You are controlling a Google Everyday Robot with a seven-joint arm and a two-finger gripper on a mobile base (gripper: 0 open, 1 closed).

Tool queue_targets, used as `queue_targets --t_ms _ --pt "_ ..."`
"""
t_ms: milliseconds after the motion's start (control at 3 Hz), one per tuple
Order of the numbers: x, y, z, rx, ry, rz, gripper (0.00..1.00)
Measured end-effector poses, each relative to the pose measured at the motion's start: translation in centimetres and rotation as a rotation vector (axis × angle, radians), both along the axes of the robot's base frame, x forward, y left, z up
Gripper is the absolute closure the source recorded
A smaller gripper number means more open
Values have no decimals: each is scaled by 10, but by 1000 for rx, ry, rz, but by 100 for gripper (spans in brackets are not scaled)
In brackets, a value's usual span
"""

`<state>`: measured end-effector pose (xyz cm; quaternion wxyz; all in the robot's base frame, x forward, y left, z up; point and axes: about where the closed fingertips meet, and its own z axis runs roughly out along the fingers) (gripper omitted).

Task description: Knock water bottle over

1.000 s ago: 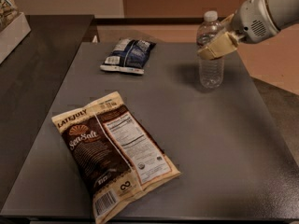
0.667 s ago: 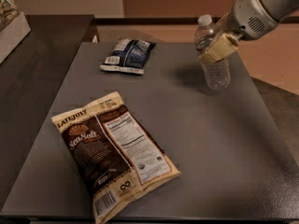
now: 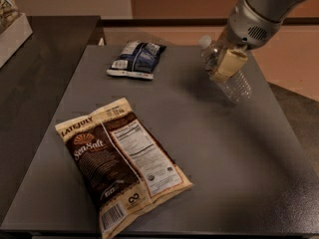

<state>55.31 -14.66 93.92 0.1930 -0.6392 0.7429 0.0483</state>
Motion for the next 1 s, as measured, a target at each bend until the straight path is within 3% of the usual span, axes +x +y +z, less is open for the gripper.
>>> queue_targets --t_ms 333,1000 --pt "-5 5 -16 -94 41 62 82" --pt "-5 10 -43 -213 97 129 36"
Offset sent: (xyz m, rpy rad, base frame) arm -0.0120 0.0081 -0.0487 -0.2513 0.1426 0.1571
